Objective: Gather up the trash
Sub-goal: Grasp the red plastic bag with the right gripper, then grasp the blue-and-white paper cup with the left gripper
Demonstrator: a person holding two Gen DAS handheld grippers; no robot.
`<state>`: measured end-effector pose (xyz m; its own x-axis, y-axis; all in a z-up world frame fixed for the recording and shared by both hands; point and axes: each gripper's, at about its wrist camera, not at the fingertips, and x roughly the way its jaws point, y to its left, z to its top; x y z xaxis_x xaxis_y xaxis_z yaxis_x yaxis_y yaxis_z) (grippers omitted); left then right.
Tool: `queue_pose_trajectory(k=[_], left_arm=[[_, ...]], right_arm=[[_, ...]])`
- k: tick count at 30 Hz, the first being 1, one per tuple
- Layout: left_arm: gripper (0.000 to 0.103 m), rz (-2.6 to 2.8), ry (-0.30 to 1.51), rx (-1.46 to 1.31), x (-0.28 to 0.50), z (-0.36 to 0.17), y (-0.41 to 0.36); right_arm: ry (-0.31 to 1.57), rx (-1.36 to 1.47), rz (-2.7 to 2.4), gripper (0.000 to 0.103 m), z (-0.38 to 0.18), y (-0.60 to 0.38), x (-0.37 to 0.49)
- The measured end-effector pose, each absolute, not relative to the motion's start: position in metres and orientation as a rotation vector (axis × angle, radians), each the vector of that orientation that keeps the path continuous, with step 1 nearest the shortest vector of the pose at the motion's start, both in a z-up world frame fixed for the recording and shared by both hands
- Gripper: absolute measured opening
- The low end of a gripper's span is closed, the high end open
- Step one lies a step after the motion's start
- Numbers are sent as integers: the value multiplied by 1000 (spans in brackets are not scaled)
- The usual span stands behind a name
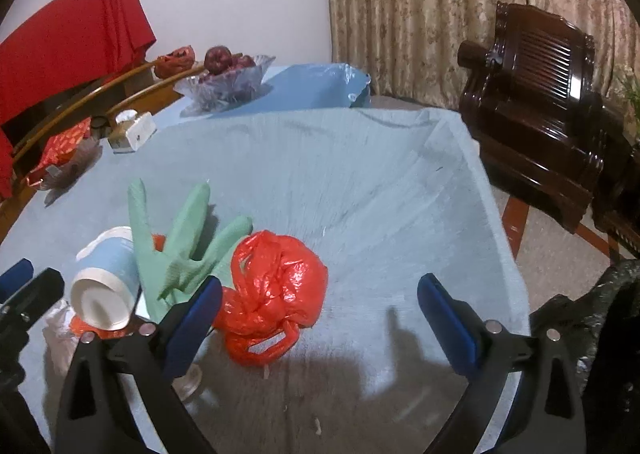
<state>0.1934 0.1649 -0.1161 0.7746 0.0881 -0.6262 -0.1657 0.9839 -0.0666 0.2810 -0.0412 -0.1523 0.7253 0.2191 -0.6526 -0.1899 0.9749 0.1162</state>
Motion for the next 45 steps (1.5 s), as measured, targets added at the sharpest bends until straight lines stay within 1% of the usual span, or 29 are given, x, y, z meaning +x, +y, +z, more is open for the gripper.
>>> queue_pose_trajectory(k=[4, 7, 8, 9, 10, 11, 12, 15, 20, 22, 24, 25, 29, 34, 38, 39, 45], left_arm=[[90, 131, 674, -121, 198, -118, 164], [90, 124, 682, -128, 201, -120, 162], [90, 120, 685, -134, 203, -121, 162], [90, 118, 687, -136, 203, -121, 161], [90, 114, 688, -137, 204, -122, 159], [90, 112, 689, -135, 204, -122, 155], [90, 110, 691, -132, 206, -123, 153], [90, 107, 698, -126, 211, -126, 148], [90, 126, 712, -113, 218, -133, 145], [83, 125, 714, -113, 218, -135, 143], [80, 121, 723, -114, 219, -137, 143], [75, 118, 729, -117, 219, -138, 144], [69, 113, 739, -145, 219, -139, 147], [52, 77, 729, -178, 213, -137, 152], [48, 69, 721, -189, 208, -134, 154], [44, 72, 718, -193, 207, -133, 155], [42, 68, 694, -197, 198, -124, 157]], right_arm=[[755, 41, 236, 91, -159, -38, 290], [789, 54, 262, 81, -165, -35, 297], [798, 62, 281, 75, -166, -35, 298], [805, 69, 308, 65, -167, -34, 299], [810, 73, 330, 60, -168, -34, 299], [818, 81, 363, 47, -169, -32, 299], [823, 85, 384, 42, -169, -31, 300], [819, 103, 393, 40, -168, -34, 297], [808, 123, 379, 39, -164, -42, 290], [806, 126, 378, 39, -163, -45, 288], [805, 131, 374, 39, -163, -47, 287], [804, 133, 373, 39, -163, -48, 286], [793, 131, 377, 39, -159, -48, 283], [779, 134, 386, 39, -153, -47, 276], [767, 130, 393, 39, -147, -48, 268], [764, 128, 395, 39, -146, -50, 266], [732, 115, 411, 39, -131, -51, 254]])
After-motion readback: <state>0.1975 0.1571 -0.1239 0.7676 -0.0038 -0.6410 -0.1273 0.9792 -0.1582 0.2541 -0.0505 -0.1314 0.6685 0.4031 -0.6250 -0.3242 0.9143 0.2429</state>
